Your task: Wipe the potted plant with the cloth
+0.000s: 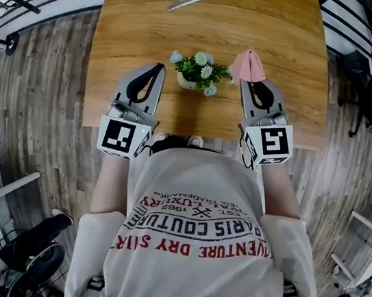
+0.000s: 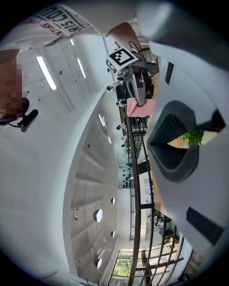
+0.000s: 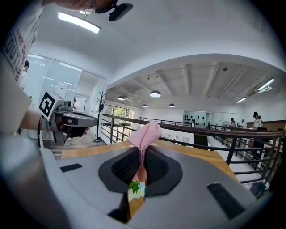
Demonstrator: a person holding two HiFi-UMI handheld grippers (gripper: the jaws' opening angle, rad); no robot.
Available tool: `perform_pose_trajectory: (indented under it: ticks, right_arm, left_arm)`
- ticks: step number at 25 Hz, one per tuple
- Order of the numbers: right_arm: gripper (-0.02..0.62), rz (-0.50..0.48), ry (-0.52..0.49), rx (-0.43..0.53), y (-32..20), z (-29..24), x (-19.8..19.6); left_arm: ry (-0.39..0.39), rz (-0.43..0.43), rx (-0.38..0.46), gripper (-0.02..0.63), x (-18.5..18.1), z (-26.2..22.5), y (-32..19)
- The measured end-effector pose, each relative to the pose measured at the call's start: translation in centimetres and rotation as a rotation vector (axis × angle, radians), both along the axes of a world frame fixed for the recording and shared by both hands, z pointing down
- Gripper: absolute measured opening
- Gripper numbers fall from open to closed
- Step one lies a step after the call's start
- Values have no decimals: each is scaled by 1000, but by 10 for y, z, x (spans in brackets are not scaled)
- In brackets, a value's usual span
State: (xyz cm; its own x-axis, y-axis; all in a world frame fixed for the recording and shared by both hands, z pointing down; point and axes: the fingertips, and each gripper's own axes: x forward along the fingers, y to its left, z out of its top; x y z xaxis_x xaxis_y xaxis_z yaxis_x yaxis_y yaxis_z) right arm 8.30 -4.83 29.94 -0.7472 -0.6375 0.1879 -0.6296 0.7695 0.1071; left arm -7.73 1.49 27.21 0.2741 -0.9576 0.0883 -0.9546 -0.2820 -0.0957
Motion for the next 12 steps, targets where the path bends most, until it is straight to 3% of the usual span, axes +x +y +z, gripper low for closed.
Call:
perform_pose_trajectory:
  ticks: [12]
  right_arm:
    - [41, 22, 8, 18, 2, 0, -4]
  left_arm:
    - [-2, 2, 9, 15, -3, -2, -1]
